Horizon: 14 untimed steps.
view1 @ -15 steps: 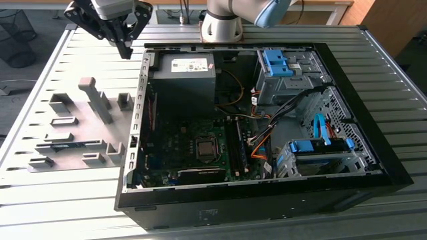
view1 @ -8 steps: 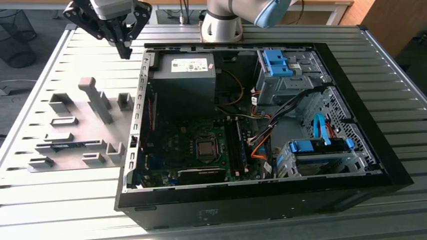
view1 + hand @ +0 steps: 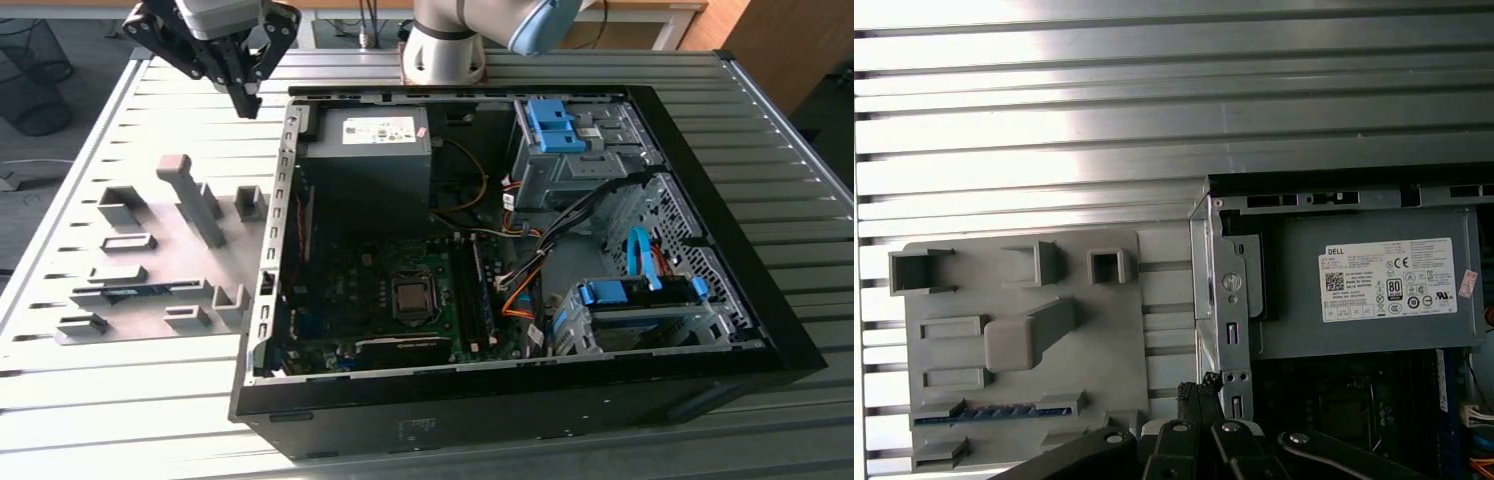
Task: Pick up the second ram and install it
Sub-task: 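Reach for the second ram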
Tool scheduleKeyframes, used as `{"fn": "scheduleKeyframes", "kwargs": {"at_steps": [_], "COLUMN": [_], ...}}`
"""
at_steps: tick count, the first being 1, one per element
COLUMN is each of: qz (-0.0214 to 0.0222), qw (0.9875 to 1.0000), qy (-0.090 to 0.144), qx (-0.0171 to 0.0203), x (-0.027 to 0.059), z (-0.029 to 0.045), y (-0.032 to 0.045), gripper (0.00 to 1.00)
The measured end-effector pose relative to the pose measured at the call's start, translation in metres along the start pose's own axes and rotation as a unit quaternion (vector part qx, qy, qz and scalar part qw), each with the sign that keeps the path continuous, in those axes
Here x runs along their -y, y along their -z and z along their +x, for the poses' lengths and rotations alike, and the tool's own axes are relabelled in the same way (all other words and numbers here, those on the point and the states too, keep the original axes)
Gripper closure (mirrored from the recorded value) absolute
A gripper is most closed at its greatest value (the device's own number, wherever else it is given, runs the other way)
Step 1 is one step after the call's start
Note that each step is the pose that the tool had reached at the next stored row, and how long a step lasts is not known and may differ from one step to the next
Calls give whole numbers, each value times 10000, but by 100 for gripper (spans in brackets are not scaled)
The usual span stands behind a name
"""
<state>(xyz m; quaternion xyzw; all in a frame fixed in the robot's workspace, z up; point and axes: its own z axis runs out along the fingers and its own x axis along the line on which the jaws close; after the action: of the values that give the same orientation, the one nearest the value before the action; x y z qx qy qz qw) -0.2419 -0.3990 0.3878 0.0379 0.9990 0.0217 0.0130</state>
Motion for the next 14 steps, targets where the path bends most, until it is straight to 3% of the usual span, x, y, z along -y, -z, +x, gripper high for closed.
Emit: {"fn": "scheduleKeyframes", "kwargs": {"at_steps": [14], "qz": [0], "qw": [10000], "qy": [0], "qx": [0], "x": [7], "z": [99], "y": [-1], "gripper": [89]}}
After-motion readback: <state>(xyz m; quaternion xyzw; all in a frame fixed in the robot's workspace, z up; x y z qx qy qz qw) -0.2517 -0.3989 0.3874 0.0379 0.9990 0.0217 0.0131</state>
